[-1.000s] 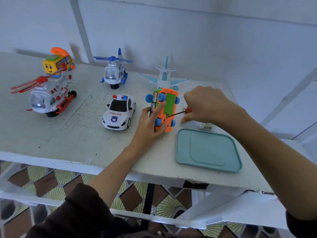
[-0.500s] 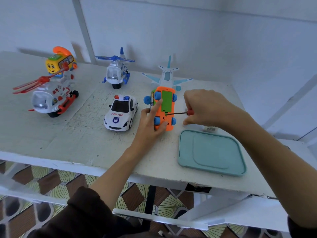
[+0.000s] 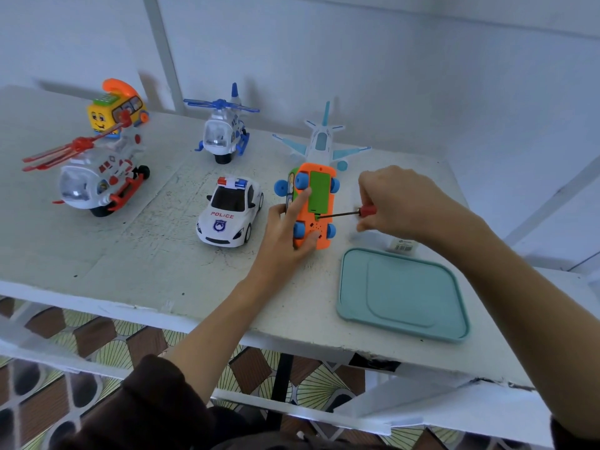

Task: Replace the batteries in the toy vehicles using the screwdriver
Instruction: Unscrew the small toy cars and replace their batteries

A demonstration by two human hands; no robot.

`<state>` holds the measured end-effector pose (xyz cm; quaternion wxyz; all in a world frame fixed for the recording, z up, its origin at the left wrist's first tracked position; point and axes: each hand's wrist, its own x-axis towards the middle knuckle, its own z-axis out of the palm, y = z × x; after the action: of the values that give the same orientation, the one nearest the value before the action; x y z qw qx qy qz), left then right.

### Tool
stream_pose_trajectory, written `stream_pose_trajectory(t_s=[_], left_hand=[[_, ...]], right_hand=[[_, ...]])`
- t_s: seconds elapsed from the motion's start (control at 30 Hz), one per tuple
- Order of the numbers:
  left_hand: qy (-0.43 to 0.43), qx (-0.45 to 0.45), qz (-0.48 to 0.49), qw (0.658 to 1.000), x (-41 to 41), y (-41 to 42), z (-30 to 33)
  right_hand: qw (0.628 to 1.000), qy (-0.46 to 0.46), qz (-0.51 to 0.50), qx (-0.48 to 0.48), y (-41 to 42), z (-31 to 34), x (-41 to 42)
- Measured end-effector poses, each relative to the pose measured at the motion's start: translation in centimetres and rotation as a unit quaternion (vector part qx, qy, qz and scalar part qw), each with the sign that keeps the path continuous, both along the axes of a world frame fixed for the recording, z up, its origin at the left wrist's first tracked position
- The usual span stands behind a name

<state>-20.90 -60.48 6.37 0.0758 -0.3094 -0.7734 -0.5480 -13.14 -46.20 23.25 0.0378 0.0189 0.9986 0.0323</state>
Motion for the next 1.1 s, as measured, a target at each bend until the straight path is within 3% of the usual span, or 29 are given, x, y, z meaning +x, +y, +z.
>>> stream_pose_trajectory(t_s=[0.13, 0.33, 0.5, 0.7, 1.0, 1.1], left_hand=[[-0.002, 0.010, -0.002, 1.000, 0.0, 0.0, 0.1], [-0.001, 0.008, 0.005, 1.000, 0.1, 0.0, 0.0], [-0.015, 0.010, 0.002, 1.000, 0.0, -0.1, -0.1], [-0.004, 0.007, 0.011, 1.000, 0.0, 0.0, 0.1], [-0.001, 0.006, 0.015, 1.000, 0.0, 0.0, 0.0], [0.005, 0.005, 0.011, 1.000, 0.1, 0.0, 0.0]], right_hand=[[0.996, 0.014, 0.010, 0.085, -0.1, 0.4, -0.5], [0.999, -0.008, 0.037, -0.003, -0.3, 0.4, -0.1], [0.995, 0.018, 0.031, 0.092, -0.5, 0.7, -1.0], [0.999, 0.005, 0.045, 0.014, -0.1, 0.5, -0.9], [0.996, -0.024, 0.058, 0.070, -0.1, 0.4, -1.1], [0.997, -0.043, 0.066, 0.024, 0.1, 0.4, -0.8]])
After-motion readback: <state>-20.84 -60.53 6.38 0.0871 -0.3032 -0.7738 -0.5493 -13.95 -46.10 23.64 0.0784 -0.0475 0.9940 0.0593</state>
